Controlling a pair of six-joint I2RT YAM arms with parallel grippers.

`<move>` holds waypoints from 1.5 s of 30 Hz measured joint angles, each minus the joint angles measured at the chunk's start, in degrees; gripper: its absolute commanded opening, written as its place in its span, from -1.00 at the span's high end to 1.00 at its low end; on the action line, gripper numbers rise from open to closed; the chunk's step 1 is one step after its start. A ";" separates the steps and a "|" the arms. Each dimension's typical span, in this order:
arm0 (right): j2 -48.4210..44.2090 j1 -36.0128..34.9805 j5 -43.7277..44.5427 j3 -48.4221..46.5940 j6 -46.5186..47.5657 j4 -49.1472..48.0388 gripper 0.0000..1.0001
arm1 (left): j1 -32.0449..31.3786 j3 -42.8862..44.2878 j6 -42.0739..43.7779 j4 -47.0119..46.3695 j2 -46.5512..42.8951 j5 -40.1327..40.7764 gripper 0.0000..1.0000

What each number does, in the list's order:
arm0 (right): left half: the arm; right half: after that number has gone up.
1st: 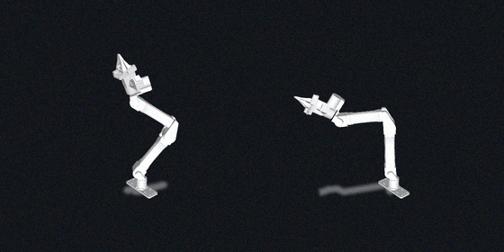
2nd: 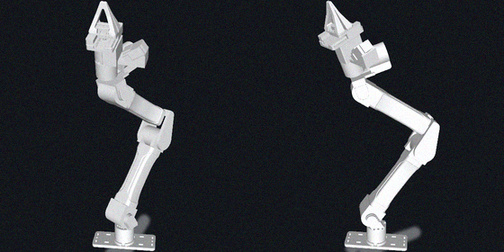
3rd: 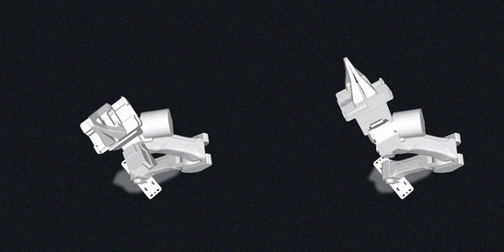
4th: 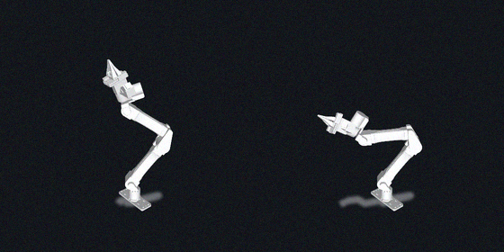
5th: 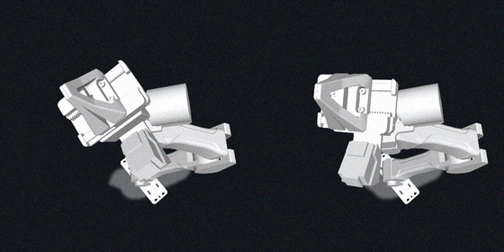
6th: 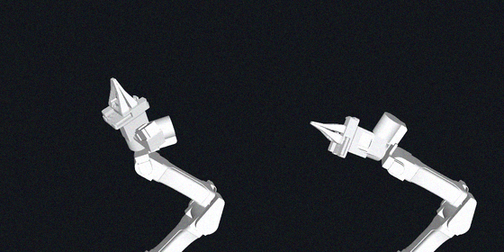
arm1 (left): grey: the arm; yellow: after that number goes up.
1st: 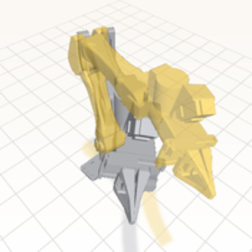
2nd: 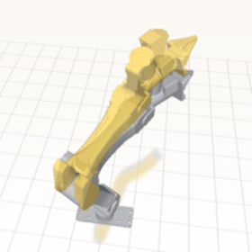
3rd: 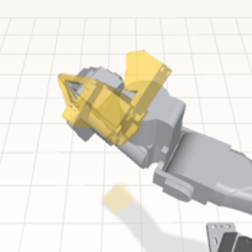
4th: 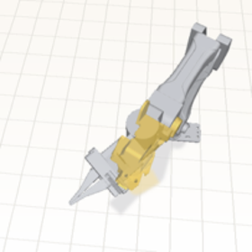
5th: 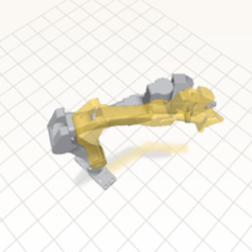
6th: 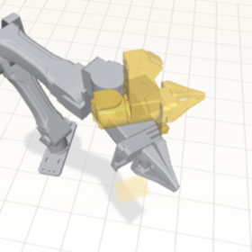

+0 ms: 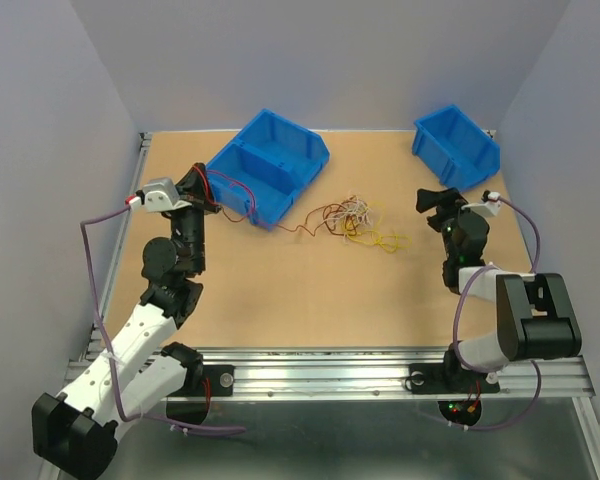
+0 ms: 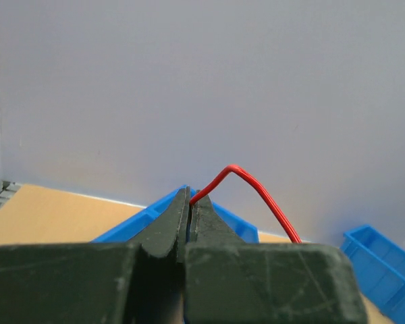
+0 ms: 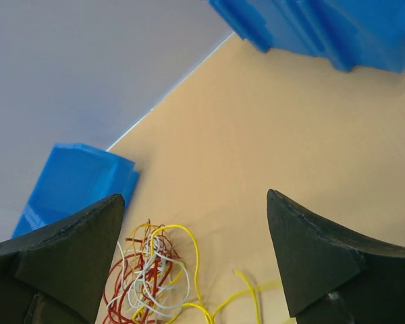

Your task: Untangle the cables

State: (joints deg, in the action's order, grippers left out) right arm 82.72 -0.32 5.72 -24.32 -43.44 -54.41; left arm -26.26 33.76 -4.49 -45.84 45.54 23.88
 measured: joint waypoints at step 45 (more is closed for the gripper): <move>23.58 -34.27 -26.75 -28.74 41.07 3.39 -0.26 | 0.00 55.41 0.00 29.22 17.84 -13.75 1.00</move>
State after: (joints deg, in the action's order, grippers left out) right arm 106.30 -34.59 -21.04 -53.06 -2.37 -51.03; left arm -26.26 89.17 -4.49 -16.62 63.37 10.13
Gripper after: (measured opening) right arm 0.474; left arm 0.044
